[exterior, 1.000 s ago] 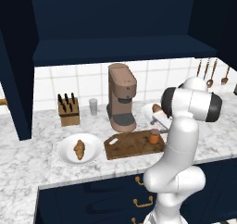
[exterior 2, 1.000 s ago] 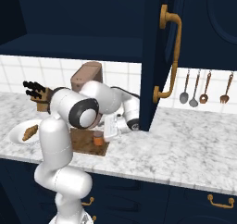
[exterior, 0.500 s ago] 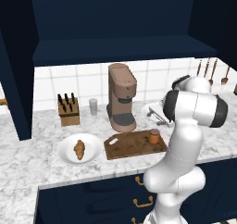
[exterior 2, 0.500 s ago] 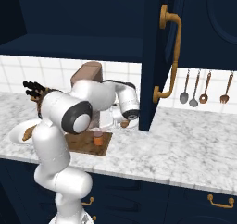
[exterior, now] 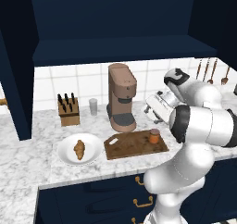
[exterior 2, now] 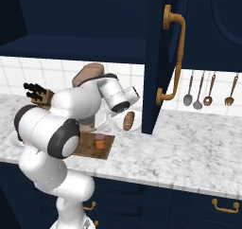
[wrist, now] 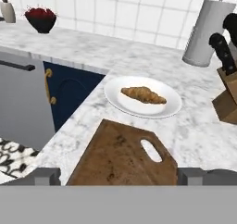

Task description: From the different types of pastries on the counter, select a croissant and place it on the cutting board. Then retrieve a jar of jam from the cabinet and place it alongside the croissant on the cutting board.

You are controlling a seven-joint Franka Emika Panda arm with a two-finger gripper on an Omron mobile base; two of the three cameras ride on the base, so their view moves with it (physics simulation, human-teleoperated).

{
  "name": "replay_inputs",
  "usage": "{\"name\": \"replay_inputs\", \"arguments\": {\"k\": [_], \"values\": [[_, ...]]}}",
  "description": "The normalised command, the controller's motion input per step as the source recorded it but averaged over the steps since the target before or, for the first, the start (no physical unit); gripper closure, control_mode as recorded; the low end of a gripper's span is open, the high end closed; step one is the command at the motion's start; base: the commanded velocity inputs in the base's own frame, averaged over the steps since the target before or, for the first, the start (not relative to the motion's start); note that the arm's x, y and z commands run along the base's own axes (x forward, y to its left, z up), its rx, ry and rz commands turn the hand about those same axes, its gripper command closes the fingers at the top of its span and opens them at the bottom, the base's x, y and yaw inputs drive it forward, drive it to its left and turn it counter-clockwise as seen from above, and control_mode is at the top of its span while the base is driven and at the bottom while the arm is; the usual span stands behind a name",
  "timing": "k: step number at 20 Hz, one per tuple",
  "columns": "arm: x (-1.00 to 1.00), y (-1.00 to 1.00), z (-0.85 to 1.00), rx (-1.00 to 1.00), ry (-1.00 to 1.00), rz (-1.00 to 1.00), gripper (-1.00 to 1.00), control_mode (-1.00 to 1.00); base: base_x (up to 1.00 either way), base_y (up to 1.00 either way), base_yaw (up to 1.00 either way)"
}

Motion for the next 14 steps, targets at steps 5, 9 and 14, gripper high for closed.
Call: {"name": "replay_inputs", "arguments": {"k": [5,9,14], "values": [[-0.03,0.03,0.36,-0.18,-0.14,0.16,-1.00,-1.00,0.00,0.00,0.00],[-0.17,0.01,0.36,-0.15,-0.11,0.20,-1.00,-1.00,0.00,0.00,0.00],[-0.46,0.00,0.09,-0.11,-0.07,0.12,-1.00,-1.00,0.00,0.00,0.00]]}}
